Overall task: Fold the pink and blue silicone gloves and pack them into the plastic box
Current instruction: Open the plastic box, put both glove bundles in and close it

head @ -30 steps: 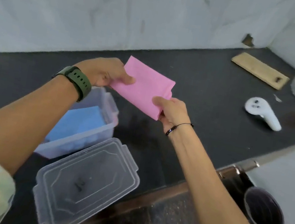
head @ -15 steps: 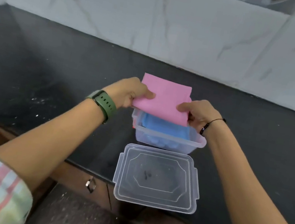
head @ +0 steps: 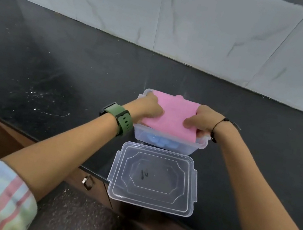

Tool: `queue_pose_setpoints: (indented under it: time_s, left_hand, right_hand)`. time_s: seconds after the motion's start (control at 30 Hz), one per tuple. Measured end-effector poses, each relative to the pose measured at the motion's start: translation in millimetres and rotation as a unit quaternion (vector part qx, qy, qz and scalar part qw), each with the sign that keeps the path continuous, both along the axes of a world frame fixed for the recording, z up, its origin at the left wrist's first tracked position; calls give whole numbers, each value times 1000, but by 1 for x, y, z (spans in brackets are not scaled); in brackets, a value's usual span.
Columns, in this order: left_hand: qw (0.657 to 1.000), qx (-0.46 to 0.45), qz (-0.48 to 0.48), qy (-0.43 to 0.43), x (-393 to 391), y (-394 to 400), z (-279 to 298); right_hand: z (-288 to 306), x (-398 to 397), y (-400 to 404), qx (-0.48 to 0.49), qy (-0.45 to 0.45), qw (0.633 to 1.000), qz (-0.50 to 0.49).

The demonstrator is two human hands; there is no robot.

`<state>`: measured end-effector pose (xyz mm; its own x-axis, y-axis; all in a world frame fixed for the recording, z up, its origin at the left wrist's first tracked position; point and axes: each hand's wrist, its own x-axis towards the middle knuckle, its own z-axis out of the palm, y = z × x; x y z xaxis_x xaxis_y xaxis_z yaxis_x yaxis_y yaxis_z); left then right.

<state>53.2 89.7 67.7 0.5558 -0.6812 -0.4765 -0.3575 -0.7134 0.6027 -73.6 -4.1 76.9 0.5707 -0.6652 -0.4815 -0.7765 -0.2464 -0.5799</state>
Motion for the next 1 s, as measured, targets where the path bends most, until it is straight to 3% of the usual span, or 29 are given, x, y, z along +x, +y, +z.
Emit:
queue_pose_setpoints:
  time_s: [0.13, 0.3, 0.4, 0.47, 0.57, 0.63, 0.8, 1.0]
  left_hand:
    - [983, 4, -74, -171, -4, 3, 0]
    - [902, -27, -108, -416, -11, 2, -10]
    - [872, -27, -113, -476, -9, 4, -13]
    - [858, -55, -128, -494, -1, 4, -18]
    - [818, -140, -267, -490, 8, 7, -24]
    - [808, -164, -334, -457, 10, 10, -28]
    - [873, -124, -356, -311, 9, 12, -32]
    - [899, -31, -376, -223, 2, 3, -31]
  right_hand:
    - [2, 1, -3, -35, 50, 998, 21]
    - [-7, 6, 6, -245, 93, 964, 45]
    - [-17, 10, 13, -261, 44, 964, -26]
    - [-19, 9, 21, -312, 58, 948, -31]
    - [-21, 8, 32, -454, 60, 884, 90]
    - [-26, 7, 34, -460, 31, 871, 169]
    - [-35, 5, 28, -369, 39, 902, 223]
    - [-36, 6, 18, -273, 68, 934, 221]
